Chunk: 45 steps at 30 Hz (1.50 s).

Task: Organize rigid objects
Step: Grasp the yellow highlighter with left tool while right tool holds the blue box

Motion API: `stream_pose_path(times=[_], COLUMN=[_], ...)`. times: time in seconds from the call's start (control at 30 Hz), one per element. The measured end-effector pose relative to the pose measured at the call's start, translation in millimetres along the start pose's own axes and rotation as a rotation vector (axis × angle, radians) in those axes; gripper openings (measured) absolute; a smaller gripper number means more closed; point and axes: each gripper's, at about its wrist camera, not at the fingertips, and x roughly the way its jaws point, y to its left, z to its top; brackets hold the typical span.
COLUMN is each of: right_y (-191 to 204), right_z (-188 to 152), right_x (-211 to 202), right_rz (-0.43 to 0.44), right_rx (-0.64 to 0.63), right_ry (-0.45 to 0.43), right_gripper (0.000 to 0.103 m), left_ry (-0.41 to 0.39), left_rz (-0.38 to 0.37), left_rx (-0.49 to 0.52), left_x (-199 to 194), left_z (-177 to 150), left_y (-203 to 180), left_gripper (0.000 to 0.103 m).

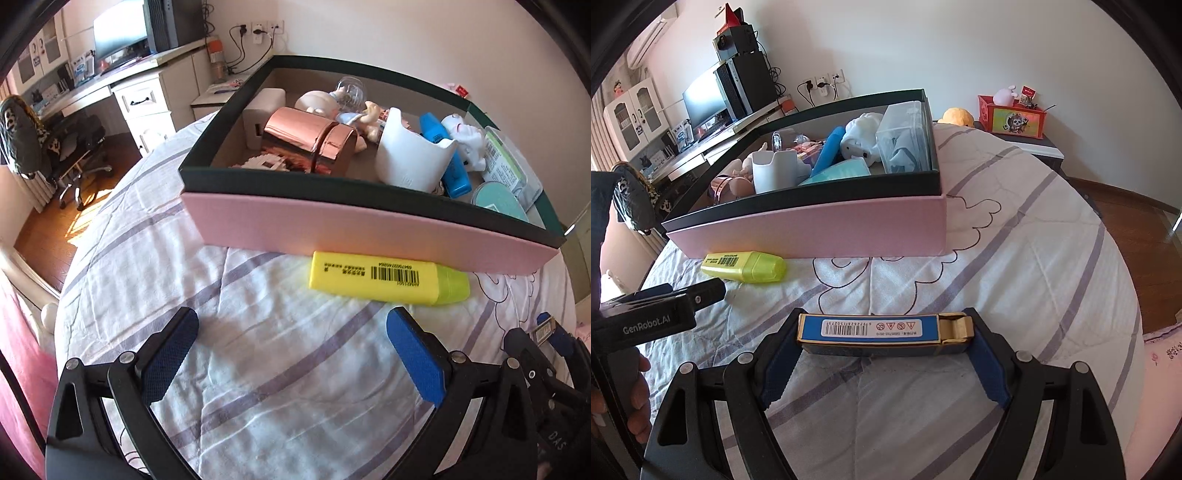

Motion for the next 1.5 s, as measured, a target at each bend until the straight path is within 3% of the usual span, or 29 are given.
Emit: stream_pose_path(times=[0.23, 0.33, 0.47, 0.6, 0.83, 0.97, 1.03, 1.2, 1.3, 1.37, 1.47, 1.5], right_y=[2, 0, 0, 0, 0, 1, 2, 3, 3, 3, 2, 2], right_z=[-1, -2, -2, -1, -2, -2, -2, -2, -2, -2, -2, -2], right_x=[-1, -2, -1, 0, 0, 0, 0, 1, 1, 1, 0, 0], right_rz=[-0.004, 0.010, 0.006, 0.010, 0.012, 0.004, -0.001, -0.006, -0.009, -0.009, -0.006, -0.007], right_rx=[-0.001, 0.009, 0.004, 0.002, 0.002, -0.004, -0.007, -0.011, -0.014, -0.014, -0.011, -0.012], right_ry=[-0.002, -0.006, -0.003, 0.000, 0.001, 0.003, 0.004, 0.006, 0.007, 0.007, 0.005, 0.005], right_gripper=[0.083, 0.083, 0.083, 0.084, 0.084, 0.084, 0.084, 0.084, 0.084, 0.084, 0.084, 0.084], left_ry=[0.007, 0.006, 0.012, 0.000, -0.018, -0.028, -0.037, -0.028, 0.003, -0.021, -0.067, -0.082], left_rz=[-0.158, -0.170, -0.136, -0.046, 0.089, 0.104, 0.064, 0.003, 0.069, 0.101, 0.089, 0.087], left_rx=[-0.018, 0.006, 0.053, 0.067, -0.006, -0.073, -0.105, -0.125, -0.114, -0.100, -0.068, -0.043], left_x=[-12, -9, 2, 7, -7, -19, -25, -19, 2, 5, 2, 1], left_z=[-3, 3, 11, 9, -8, -27, -30, -18, 0, 5, 3, 1], left_y=[-13, -36, -61, -61, -1, 35, 43, 33, 20, 16, 16, 17], left_gripper=[0.103, 0.103, 0.103, 0.103, 0.103, 0.103, 0.103, 0.103, 0.103, 0.103, 0.089, 0.077])
